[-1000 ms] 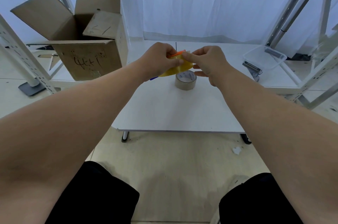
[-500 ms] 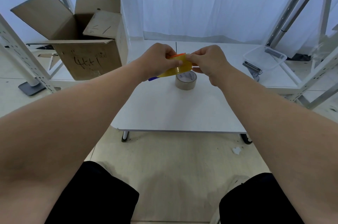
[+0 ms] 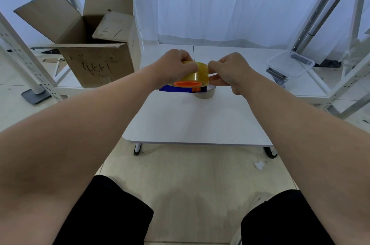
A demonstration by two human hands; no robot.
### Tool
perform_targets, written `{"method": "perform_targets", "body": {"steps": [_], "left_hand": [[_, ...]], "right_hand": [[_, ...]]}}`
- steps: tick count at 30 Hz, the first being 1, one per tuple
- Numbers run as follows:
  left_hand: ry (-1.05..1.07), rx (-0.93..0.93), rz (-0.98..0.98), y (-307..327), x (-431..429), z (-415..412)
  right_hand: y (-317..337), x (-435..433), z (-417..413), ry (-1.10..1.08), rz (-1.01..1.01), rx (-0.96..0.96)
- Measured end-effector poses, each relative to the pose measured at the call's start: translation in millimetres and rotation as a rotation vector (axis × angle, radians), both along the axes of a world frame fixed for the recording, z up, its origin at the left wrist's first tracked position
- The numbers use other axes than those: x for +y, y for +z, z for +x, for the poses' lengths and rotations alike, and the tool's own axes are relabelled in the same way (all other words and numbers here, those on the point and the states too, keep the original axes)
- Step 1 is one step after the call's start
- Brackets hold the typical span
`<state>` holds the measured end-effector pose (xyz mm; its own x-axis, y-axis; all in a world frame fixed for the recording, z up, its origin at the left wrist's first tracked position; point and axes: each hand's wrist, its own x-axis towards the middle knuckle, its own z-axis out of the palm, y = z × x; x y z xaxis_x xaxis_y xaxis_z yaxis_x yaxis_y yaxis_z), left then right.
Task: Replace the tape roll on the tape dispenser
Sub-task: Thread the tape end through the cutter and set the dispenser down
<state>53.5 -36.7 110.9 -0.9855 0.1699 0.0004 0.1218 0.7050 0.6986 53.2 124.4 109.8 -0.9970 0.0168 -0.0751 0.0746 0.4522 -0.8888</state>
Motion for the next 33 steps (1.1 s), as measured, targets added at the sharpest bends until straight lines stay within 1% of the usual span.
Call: {"method": "perform_targets", "body": {"steps": [4, 6, 9, 14, 18, 25, 29, 33], "left_hand": [[0.019, -0.015, 0.038, -1, -2, -2], [0.036, -0.018, 0.045, -2, -4, -3], [0.039, -0.036, 0.063, -4, -7, -3], [0.03, -0.082, 0.063, -5, -11, -1], [0.027, -0.112, 0.077, -4, -13, 0], [0.008, -0.153, 0.067, -5, -10, 0], [0.03, -0.188, 0.072, -6, -12, -1], [0.061, -0.23, 0.062, -8, -13, -3]], "right_hand": [[-1, 0, -1, -0.013, -0.079, -0.012], [-1, -2, 0, -0.01, -0.024, 0.023], [0, -5, 1, 0.032, 0.061, 0.13], [-2, -2, 8, 0.246, 0.19, 0.293], [-3, 3, 11, 0.328, 0.215, 0.292], [-5, 11, 7, 0.404, 0.235, 0.272], [-10, 13, 6, 0.476, 0.416, 0.364], [-11, 10, 3, 0.507, 0.497, 0.471]]}}
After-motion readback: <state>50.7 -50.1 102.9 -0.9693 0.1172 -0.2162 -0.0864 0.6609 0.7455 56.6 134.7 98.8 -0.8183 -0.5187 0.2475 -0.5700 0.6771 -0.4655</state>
